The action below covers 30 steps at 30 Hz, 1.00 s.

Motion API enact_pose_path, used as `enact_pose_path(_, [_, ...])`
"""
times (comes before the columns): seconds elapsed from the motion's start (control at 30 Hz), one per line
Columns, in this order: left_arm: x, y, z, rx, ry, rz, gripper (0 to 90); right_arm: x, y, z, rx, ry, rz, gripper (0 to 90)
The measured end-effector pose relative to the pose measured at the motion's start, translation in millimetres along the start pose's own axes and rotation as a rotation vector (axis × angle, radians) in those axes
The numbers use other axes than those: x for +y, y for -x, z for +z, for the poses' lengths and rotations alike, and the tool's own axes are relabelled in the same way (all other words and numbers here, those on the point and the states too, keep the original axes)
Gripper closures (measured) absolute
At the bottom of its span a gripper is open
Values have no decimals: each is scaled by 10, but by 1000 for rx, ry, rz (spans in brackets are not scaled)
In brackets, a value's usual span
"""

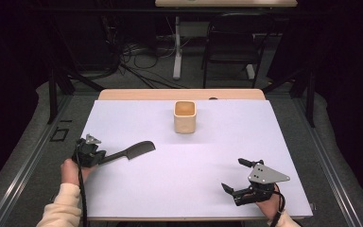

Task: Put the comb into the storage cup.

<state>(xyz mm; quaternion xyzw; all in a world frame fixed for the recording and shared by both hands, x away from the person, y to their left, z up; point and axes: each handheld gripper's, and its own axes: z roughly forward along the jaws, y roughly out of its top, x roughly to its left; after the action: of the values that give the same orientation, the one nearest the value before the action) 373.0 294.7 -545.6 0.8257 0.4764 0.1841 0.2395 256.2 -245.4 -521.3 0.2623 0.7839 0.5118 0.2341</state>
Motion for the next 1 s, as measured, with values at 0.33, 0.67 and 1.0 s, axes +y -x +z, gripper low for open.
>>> enact_pose_path(0.33, [-47, 44, -59, -26, -23, -15, 900, 3, -10, 4, 0, -3, -5, 6])
enact_pose_path(0.67, [-70, 91, -91, -38, -29, -15, 865, 2, -8, 10, 2, -9, -2, 6])
enact_pose_path(1.0, [27, 87, -232, 23, 15, -37, 412, 2, -12, 12, 5, -16, -3, 6])
